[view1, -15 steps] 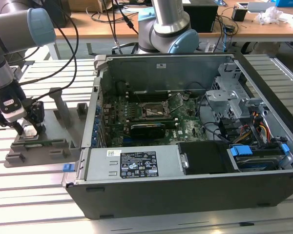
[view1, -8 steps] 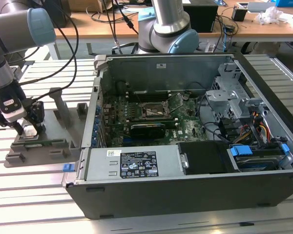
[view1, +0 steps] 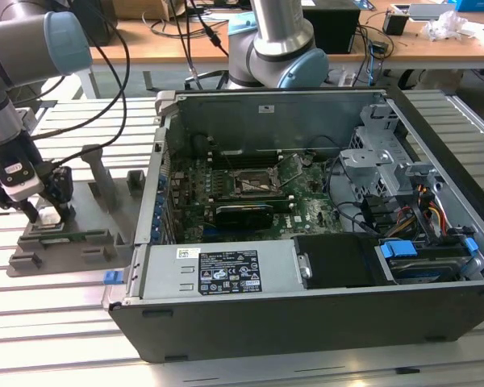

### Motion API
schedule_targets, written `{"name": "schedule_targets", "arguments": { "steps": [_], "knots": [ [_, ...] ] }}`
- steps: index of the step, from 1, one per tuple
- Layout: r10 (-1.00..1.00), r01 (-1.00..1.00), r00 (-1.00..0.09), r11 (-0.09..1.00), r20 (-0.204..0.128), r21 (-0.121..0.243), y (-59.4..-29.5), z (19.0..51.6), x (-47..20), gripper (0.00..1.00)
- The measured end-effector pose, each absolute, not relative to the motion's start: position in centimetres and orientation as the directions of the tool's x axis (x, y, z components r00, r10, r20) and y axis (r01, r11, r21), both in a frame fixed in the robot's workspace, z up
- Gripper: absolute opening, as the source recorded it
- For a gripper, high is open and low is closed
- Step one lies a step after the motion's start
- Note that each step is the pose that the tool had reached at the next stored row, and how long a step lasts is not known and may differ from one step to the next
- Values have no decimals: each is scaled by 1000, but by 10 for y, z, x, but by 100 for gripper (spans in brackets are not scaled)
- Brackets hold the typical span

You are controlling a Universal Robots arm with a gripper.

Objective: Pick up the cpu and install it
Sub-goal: 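Pick up the cpu and move it towards the insertion slot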

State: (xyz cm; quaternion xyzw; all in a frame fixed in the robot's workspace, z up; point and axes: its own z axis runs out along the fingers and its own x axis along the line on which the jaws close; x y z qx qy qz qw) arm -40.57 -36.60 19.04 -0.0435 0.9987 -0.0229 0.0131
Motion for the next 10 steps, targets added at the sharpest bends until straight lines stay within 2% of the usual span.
{"name": "schedule_targets", "arguments": {
  "steps": [10],
  "knots": [
    [-88,-86,-996,995,-24,-47,-366,208,-406,55]
  ]
}}
